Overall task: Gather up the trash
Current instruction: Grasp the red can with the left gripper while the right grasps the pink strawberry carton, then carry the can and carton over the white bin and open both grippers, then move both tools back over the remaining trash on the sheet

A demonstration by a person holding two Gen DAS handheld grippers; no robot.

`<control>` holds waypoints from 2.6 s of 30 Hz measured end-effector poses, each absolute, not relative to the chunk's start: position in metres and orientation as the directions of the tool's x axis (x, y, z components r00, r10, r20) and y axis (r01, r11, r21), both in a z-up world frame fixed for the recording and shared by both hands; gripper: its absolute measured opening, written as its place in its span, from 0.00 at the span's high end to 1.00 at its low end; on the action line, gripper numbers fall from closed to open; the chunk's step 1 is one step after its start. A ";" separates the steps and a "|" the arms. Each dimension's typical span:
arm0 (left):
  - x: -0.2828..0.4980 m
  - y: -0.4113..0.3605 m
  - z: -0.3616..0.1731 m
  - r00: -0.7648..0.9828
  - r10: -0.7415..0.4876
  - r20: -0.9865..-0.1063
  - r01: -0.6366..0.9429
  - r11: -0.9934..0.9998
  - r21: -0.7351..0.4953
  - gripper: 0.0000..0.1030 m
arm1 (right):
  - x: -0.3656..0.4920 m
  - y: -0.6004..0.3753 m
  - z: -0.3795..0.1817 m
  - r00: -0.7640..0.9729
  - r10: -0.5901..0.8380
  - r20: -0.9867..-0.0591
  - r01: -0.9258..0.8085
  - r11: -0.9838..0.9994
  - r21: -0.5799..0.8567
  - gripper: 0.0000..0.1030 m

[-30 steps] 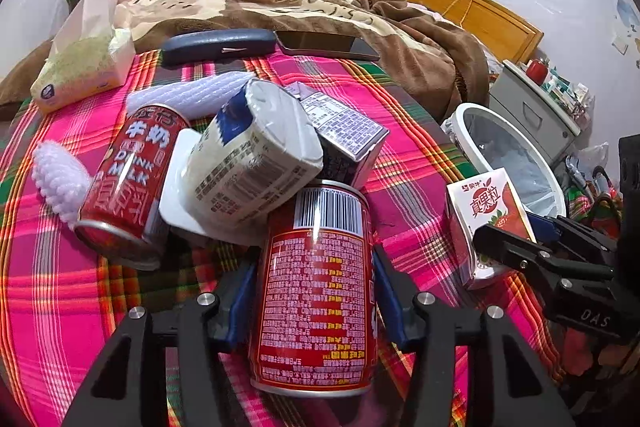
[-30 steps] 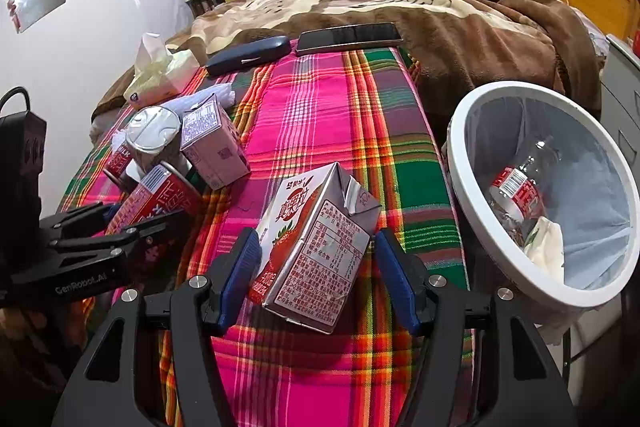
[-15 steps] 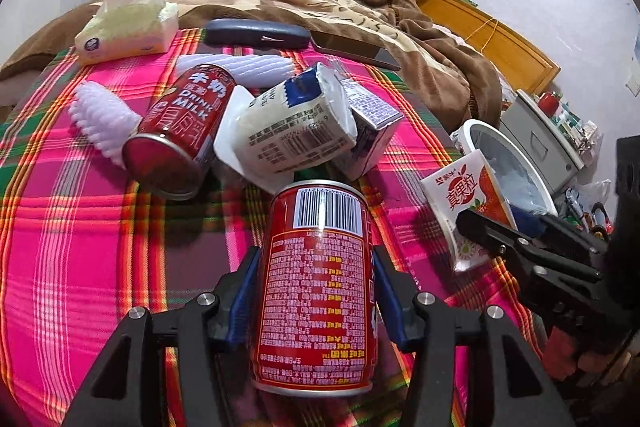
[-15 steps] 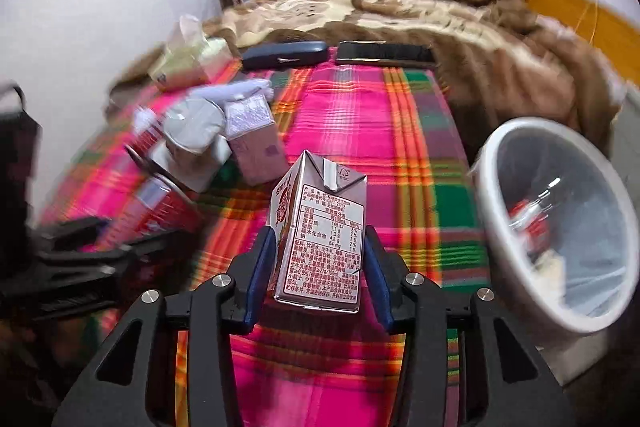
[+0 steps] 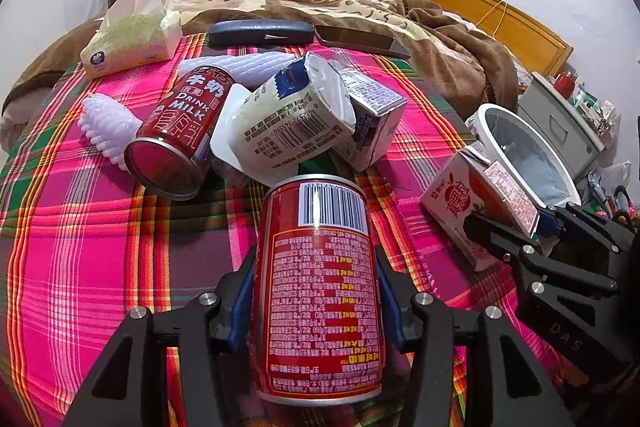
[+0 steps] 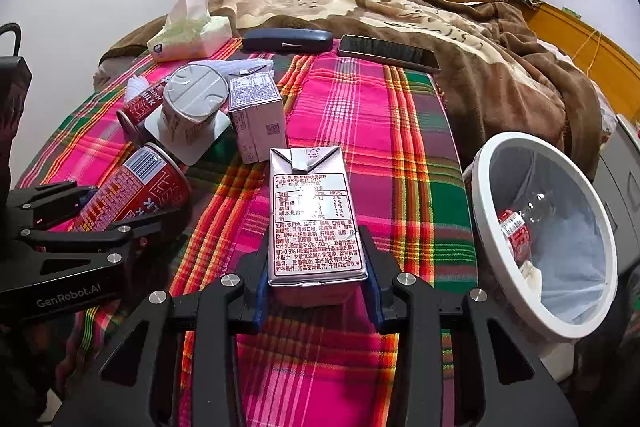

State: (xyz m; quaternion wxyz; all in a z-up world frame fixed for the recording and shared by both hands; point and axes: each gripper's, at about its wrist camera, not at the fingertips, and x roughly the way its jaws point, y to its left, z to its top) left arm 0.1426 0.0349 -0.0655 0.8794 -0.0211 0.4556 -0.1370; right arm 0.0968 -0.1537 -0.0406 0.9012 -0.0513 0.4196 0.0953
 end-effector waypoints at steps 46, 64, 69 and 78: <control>0.140 -0.162 0.003 0.561 -0.427 -0.709 0.482 0.865 -0.140 0.49 | 0.090 -0.328 -0.004 0.739 -0.015 -0.674 0.108 0.989 0.096 0.63; 0.184 -0.240 -0.028 0.474 -0.470 -0.744 0.534 0.826 -0.182 0.48 | 0.118 -0.375 -0.037 0.645 -0.047 -0.762 0.152 0.986 0.068 0.63; 0.185 -0.239 -0.025 0.483 -0.475 -0.736 0.523 0.830 -0.192 0.32 | 0.112 -0.384 -0.038 0.642 -0.065 -0.764 0.186 0.980 0.073 0.42; 0.175 -0.222 -0.017 0.507 -0.469 -0.723 0.507 0.841 -0.190 0.32 | 0.104 -0.385 -0.030 0.664 -0.047 -0.747 0.190 0.976 0.107 0.42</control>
